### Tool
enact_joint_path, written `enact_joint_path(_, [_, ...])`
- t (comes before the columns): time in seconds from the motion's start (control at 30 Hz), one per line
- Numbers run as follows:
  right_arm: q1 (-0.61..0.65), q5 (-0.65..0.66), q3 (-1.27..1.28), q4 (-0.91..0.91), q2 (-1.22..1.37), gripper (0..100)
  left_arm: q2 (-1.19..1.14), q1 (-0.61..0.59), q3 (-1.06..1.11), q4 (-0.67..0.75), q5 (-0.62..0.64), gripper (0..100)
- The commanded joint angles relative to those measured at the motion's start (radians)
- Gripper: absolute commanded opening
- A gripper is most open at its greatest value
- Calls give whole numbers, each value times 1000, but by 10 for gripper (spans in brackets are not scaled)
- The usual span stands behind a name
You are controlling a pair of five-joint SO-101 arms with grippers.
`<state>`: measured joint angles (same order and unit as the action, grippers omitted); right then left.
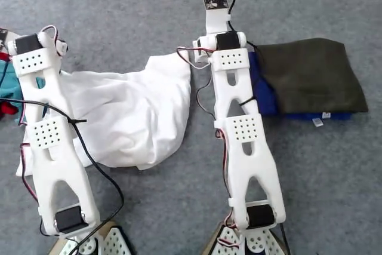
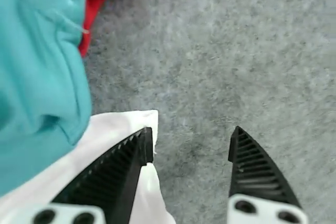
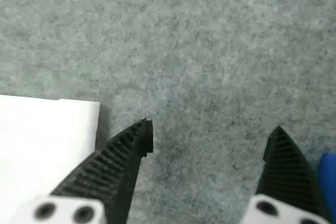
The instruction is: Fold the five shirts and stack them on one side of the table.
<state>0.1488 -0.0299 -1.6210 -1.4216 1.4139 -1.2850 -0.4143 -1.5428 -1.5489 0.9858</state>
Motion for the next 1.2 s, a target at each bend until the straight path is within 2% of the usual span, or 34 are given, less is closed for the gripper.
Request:
enact_joint_path(0.0, [2, 8, -47, 17, -4, 338, 28, -4, -13, -38, -18, 245])
enact_joint_path(0.13, [2, 8, -47, 17, -4, 338, 35, -35, -13, -86, -17, 245])
enact_joint_path(0.43, [2, 8, -47, 17, -4, 338, 31, -82, -7, -95, -17, 245])
enact_joint_path(0.87, [2, 8, -47, 17, -4, 338, 29, -28, -2, -103, -17, 244])
enact_joint_path(1.03, [2, 8, -47, 17, -4, 338, 18, -21, 25, -98, -49, 177])
enact_joint_path(1.17, [0, 8, -47, 17, -4, 338, -3, -38, 22, -103, -48, 184])
